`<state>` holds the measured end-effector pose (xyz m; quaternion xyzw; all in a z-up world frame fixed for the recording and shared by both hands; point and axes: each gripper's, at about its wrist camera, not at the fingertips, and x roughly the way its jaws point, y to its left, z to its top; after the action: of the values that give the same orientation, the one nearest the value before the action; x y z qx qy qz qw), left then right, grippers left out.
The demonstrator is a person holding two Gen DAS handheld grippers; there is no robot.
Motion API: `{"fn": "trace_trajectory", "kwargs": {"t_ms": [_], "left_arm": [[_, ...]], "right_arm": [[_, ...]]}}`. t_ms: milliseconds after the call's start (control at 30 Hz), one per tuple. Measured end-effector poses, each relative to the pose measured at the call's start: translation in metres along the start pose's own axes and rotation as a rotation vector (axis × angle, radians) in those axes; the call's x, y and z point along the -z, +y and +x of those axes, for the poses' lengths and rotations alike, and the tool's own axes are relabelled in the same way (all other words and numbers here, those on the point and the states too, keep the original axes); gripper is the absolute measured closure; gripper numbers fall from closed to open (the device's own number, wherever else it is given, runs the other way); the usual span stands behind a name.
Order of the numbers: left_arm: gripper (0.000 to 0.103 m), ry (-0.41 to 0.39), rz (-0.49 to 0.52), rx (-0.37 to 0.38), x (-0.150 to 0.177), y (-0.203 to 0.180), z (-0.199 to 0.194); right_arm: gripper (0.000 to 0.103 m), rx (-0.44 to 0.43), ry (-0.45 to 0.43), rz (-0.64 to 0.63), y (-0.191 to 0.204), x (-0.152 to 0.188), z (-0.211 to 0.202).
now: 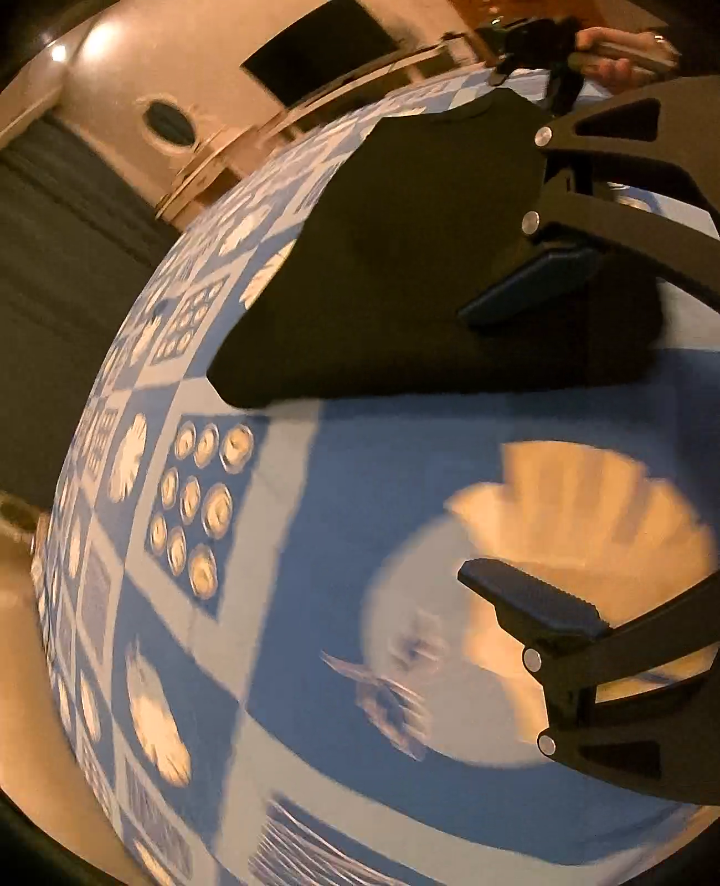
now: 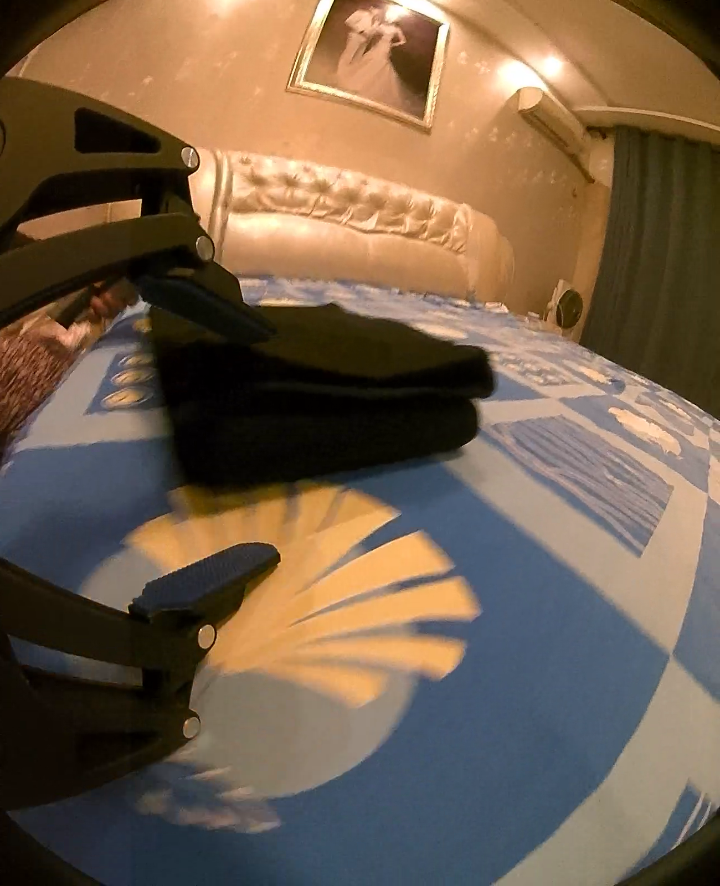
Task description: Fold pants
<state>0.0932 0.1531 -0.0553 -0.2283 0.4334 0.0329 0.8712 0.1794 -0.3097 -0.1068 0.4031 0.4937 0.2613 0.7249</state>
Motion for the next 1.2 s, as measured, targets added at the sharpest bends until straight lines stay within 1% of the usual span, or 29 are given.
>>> {"fn": "trace_trajectory", "kwargs": {"t_ms": [67,133,167,200,267,400,600,767,867,933,1000,1067,1200], "left_arm": [[0.017,-0.006,-0.056,-0.027,0.015,0.003,-0.013],[0.017,-0.019,-0.089,-0.060,0.024,0.001,-0.024],[0.017,-0.027,-0.090,-0.084,0.028,-0.002,-0.029],[0.017,-0.034,-0.081,-0.109,0.031,-0.005,-0.033],[0.017,-0.038,-0.038,-0.163,0.040,-0.015,-0.043],[0.017,-0.052,0.026,-0.203,0.059,-0.034,-0.059],[0.017,-0.036,0.044,-0.209,0.081,-0.050,-0.064],[0.017,-0.052,0.076,-0.219,0.092,-0.059,-0.066],[0.017,-0.085,0.100,-0.232,0.094,-0.063,-0.068],[0.017,-0.088,0.110,-0.231,0.095,-0.067,-0.067],[0.017,-0.091,0.120,-0.226,0.094,-0.071,-0.067],[0.017,-0.103,0.138,-0.230,0.095,-0.076,-0.067],[0.017,-0.095,0.164,-0.214,0.099,-0.085,-0.066]], "right_arm": [[0.028,0.026,-0.006,-0.001,-0.001,0.014,-0.009],[0.027,0.063,-0.012,0.001,-0.001,0.029,-0.018],[0.026,0.078,-0.016,-0.003,0.001,0.034,-0.020],[0.024,0.106,-0.018,-0.015,0.005,0.041,-0.021],[0.018,0.141,-0.017,-0.041,0.012,0.048,-0.020],[0.015,0.233,-0.019,-0.113,0.027,0.067,-0.015],[0.014,0.309,-0.036,-0.172,0.036,0.081,-0.013],[0.014,0.378,-0.048,-0.227,0.044,0.091,-0.011],[0.013,0.451,-0.051,-0.285,0.053,0.098,-0.005],[0.013,0.511,-0.054,-0.335,0.059,0.104,0.001],[0.013,0.548,-0.059,-0.368,0.064,0.107,0.005],[0.013,0.560,-0.065,-0.382,0.066,0.109,0.008],[0.013,0.581,-0.089,-0.398,0.069,0.113,0.011]]}}
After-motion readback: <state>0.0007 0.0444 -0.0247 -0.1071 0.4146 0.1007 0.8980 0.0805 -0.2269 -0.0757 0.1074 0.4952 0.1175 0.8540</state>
